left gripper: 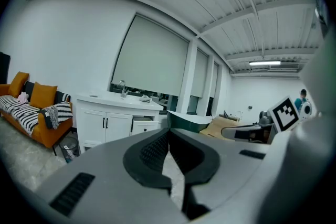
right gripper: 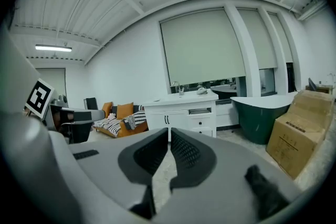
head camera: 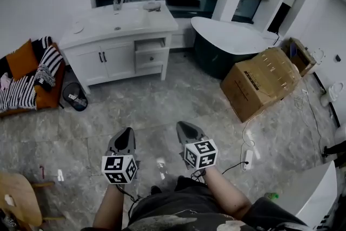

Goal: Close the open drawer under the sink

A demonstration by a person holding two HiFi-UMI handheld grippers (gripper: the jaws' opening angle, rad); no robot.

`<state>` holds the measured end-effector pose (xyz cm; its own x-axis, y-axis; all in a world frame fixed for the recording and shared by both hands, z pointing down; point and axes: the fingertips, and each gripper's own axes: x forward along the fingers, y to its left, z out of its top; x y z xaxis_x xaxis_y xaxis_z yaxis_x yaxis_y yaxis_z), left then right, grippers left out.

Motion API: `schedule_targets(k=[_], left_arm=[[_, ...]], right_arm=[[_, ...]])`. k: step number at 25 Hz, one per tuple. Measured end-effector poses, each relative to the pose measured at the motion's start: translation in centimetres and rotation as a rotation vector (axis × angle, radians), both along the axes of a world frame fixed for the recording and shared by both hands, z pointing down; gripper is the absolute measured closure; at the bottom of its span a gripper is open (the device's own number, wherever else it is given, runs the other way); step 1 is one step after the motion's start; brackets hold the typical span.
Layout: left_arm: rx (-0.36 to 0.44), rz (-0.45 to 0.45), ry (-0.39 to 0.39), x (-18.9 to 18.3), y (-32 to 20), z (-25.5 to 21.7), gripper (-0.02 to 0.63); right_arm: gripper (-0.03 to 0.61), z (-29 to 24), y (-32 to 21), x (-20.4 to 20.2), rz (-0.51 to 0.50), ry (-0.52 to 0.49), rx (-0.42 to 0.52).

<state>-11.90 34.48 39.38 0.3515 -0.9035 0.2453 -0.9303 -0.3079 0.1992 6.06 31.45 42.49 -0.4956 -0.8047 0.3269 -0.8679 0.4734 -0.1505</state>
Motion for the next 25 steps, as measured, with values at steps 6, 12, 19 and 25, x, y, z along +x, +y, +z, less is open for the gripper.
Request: schedule_targets(k=[6,12,19,25], left_arm=[[-0.039,0.046,-0.005,0.0,-0.5,1.8,0.598],[-0.053,0.040,-0.016,0.2,-3.1,2.7,0.598],[-0.076,-0.026,-0.029,0.8,-8.8,3.3,0.598],[-0.072,-0.065,-0.028,3.4,-14.0,3.2,0.598]], right_arm=[[0.548,0.9,-0.2,0.5,0.037,0.009,-0.020],[0.548,2.8,-3.2,0.9,0.027,0.027,-0.048],[0.548,3.9,-10.5,1.2,-0.024,0.000,-0.073],[0.548,3.9,-16.4,2.7,-0.071,-0.006,-0.075]])
